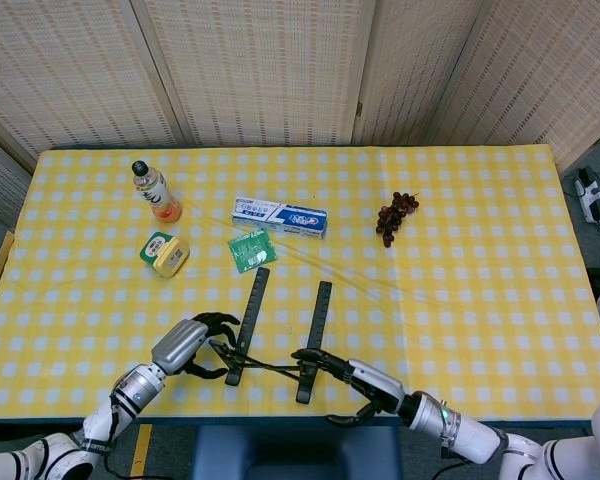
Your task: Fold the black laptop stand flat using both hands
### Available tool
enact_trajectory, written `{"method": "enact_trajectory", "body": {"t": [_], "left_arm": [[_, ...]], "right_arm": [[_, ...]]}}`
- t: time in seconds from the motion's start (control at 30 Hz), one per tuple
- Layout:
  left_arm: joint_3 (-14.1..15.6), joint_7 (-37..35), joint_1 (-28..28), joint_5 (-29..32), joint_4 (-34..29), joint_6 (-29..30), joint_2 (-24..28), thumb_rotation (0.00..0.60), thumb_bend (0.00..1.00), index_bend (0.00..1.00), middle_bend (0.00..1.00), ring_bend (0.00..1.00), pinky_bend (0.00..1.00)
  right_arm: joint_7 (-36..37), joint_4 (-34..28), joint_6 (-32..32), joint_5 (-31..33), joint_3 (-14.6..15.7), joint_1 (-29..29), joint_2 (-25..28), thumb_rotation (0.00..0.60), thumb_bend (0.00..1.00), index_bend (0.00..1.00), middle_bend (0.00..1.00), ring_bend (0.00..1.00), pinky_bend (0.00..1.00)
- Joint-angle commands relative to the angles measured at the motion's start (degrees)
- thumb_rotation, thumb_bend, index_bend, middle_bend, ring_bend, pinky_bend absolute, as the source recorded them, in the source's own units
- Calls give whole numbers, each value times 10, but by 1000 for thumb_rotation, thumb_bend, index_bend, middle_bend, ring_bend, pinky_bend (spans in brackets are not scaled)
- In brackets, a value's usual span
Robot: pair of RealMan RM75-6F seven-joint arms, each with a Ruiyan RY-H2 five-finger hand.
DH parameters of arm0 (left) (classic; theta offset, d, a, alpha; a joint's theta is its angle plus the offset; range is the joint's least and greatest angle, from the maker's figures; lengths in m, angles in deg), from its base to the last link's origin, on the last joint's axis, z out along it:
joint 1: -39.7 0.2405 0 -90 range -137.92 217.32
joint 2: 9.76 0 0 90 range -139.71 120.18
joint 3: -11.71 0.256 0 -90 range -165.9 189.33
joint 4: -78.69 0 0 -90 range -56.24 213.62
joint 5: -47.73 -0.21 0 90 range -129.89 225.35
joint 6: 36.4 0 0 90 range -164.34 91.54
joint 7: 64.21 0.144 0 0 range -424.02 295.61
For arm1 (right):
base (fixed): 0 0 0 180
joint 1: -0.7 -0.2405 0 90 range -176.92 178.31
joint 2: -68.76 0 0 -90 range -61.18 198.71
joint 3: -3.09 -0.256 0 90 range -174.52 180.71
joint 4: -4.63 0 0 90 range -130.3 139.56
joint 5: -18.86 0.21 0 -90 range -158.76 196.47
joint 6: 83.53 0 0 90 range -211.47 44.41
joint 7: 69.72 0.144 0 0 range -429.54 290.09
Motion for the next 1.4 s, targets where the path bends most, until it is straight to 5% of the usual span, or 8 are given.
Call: {"method": "enact_trajectory", "body": {"t": [0.03,1.4], "left_arm": [[0,2,2,2,2,0,-4,600,284,495,277,219,222],[4,-23,11,-1,1,-18,-14,600,465,601,303,227,223]], "right_arm": [[0,1,0,1,-1,0,-1,600,365,65,68,66,0],[7,5,-7,15,-8,6,-5,600,365,65,68,66,0]]}}
